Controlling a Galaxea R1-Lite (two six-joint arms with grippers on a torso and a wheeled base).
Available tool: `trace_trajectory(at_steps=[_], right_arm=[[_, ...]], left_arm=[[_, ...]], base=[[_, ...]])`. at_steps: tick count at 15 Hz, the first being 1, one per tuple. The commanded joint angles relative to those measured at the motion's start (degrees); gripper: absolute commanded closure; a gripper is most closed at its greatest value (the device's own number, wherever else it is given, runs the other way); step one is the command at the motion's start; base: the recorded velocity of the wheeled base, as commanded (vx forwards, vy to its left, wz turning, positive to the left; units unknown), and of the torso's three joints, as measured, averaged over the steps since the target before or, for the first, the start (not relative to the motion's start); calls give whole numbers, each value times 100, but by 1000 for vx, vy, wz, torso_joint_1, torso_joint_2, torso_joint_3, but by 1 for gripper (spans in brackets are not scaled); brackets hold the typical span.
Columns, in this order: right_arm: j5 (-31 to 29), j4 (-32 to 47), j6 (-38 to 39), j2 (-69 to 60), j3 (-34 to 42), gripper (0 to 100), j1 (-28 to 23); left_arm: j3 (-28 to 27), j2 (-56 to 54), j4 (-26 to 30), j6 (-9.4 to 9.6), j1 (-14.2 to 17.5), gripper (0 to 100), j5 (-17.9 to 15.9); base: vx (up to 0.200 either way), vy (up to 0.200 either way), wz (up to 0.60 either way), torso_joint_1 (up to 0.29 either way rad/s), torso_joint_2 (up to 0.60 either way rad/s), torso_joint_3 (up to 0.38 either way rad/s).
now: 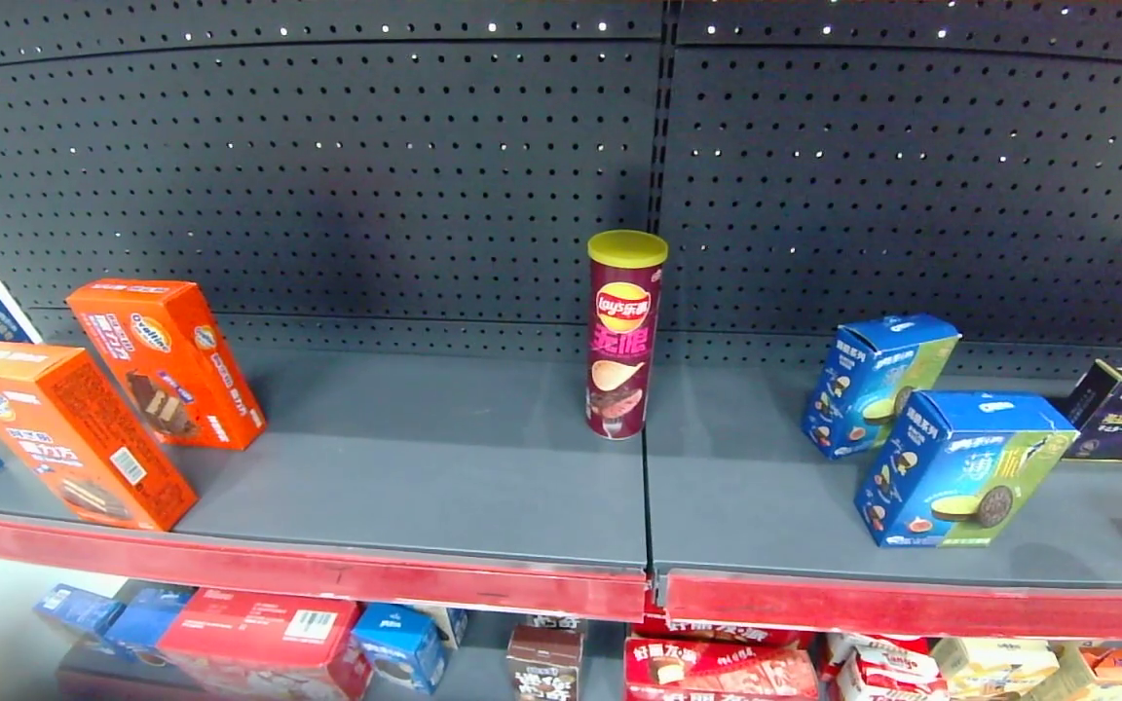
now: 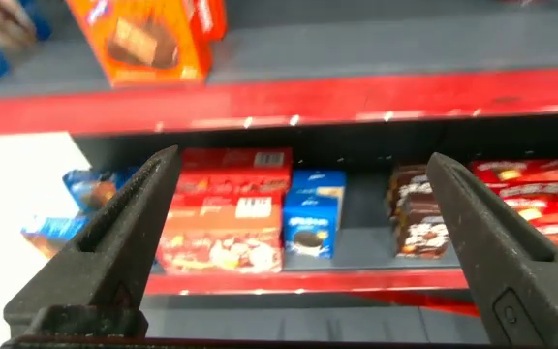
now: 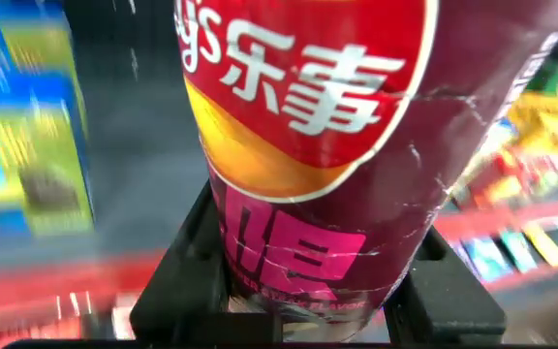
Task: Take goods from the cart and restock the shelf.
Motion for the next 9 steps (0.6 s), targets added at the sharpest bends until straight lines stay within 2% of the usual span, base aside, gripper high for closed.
trace_trajectory(at_steps=[1,2,3,5,6,8,9], right_arm=[[17,1000,8,-652,-694,100,-173],[25,1739,69,-889,-1072,100,-314],[25,2161,192,-1030,-1309,100,-437],[25,2547,298,-1188,-1520,100,-639],[25,2758,298,-1338,-1635,100,-824],[25,2855,298,-1426,-1714,100,-973],[8,2899,298,-1478,-1740,100,-1026]], left_arm=[[-1559,2221,-66,11,-118,0,-179],[-2016,3179,-259,37,-276,0,-206],[-2297,3961,-690,37,-558,0,-232],[-2702,5015,-1481,28,-821,0,-232],[-3097,6088,-2289,19,-1041,0,-250],[-3405,6782,-2544,-16,-1287,0,-417],[-3598,7274,-2597,-16,-1454,0,-698]], base=[[0,0,0,0,0,0],[0,0,0,0,0,0],[0,0,0,0,0,0],[0,0,0,0,0,0],[0,0,0,0,0,0],[0,0,0,0,0,0],[0,0,0,0,0,0]])
